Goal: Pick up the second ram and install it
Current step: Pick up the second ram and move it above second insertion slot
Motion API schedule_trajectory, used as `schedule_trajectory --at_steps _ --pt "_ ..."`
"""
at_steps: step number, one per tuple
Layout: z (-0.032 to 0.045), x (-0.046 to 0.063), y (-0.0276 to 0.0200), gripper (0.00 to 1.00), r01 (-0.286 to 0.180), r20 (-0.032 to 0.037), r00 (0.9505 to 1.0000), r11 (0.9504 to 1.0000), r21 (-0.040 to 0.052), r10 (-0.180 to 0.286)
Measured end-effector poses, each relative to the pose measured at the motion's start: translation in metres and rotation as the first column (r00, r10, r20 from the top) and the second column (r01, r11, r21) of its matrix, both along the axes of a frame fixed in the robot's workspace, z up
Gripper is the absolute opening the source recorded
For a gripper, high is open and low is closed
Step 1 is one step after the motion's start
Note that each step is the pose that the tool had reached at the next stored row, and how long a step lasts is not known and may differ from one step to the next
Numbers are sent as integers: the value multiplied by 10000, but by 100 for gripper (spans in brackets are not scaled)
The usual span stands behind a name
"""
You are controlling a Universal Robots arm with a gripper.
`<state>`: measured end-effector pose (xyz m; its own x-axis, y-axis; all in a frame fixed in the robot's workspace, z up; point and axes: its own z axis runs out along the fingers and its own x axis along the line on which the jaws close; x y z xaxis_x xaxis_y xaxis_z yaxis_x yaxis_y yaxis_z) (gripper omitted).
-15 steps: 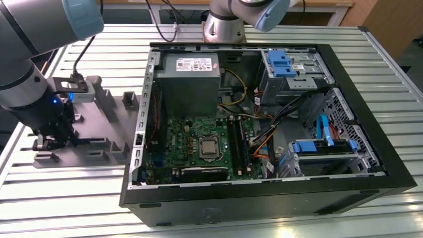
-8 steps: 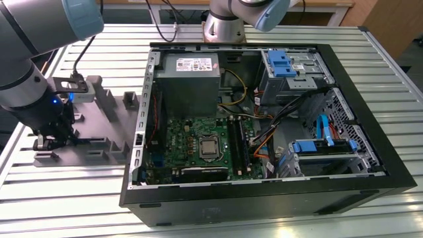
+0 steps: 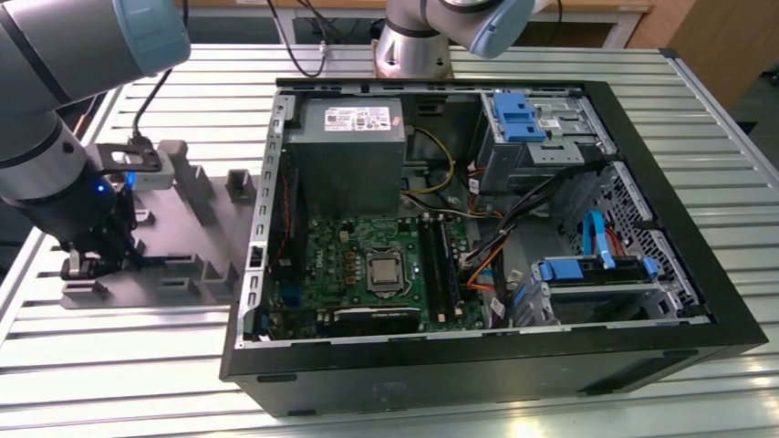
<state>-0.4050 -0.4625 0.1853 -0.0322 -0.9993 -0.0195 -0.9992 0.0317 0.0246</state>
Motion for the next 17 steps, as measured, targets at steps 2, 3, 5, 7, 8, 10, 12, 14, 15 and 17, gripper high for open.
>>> schedule_trajectory --at_steps 2,3,5,7,8,10,12,14,15,17 --pt "-1 0 -1 14 -90 1 10000 10000 1 90" --pt "-1 0 -2 14 -157 0 9999 9999 0 157" --pt "0 0 -2 14 -220 0 9998 9998 0 220" --pt "-1 0 -2 14 -229 0 9997 9997 0 229" --pt "-1 0 -2 14 -235 0 9997 9997 0 235" --pt "-1 0 -2 14 -238 0 9997 9997 0 238" --pt "1 1 -2 14 -238 4 9997 9997 2 238" --pt "10 0 -2 14 -238 0 9997 9997 0 238" --pt "15 0 -2 14 -238 1 9997 9997 0 238" --pt "31 0 -2 14 -238 0 9997 9997 0 238"
